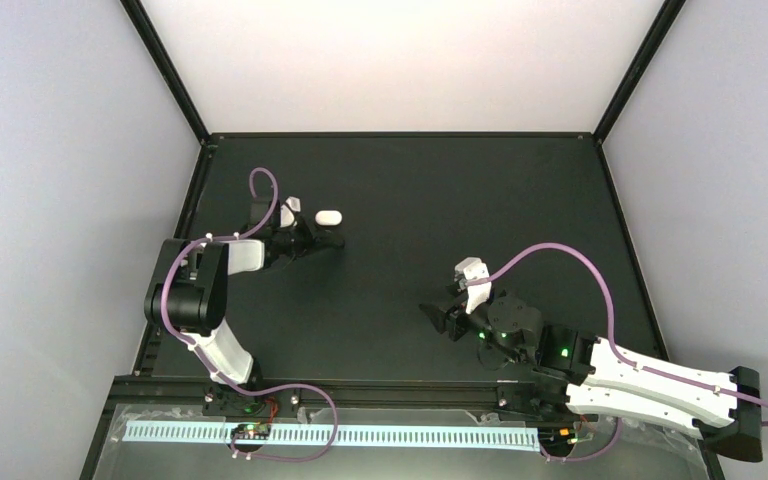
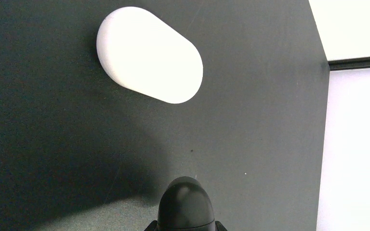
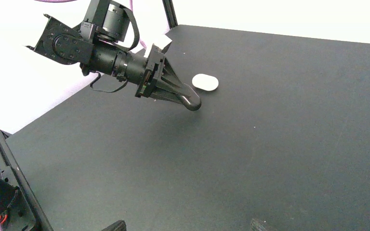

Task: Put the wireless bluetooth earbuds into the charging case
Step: Place the charging case at the center of the board.

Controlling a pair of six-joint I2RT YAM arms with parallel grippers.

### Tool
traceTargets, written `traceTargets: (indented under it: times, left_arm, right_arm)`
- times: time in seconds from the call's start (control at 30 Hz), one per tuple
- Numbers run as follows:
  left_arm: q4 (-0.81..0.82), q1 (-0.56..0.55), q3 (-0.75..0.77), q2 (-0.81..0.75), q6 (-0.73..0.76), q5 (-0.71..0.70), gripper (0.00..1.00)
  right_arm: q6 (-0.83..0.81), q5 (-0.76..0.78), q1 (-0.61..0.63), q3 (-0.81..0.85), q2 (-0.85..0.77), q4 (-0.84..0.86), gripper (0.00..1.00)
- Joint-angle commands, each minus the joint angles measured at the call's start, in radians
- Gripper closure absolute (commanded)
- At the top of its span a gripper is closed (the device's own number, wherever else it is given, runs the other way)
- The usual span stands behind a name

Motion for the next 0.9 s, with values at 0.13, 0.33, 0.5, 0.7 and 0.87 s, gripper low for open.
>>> traceTargets:
  times: [0.13, 0.33, 0.5, 0.7, 0.87]
  left_arm:
    - [0.057, 0.021, 0.004, 0.022, -0.033, 0.024, 0.98]
    - [0.055, 0.029, 0.007, 0.026, -0.034, 0.023, 0.98]
    - [0.035, 0.032, 0.016, 0.031, -0.023, 0.016, 0.99]
    - [0.018, 0.033, 0.013, 0.038, -0.006, 0.001, 0.98]
    - [0.015, 0.034, 0.014, 0.043, -0.003, -0.004, 0.98]
  right_arm:
    - [0.001, 0.010, -0.002, 0.017, -0.003, 0.025, 0.33]
    - [0.001, 0.004, -0.002, 0.019, 0.009, 0.027, 0.33]
    - [-0.006, 0.003, -0.002, 0.021, 0.013, 0.032, 0.33]
    - [-0.006, 0.002, -0.003, 0.023, 0.021, 0.033, 0.33]
    - [-0.001, 0.003, -0.002, 0.021, 0.017, 0.023, 0.33]
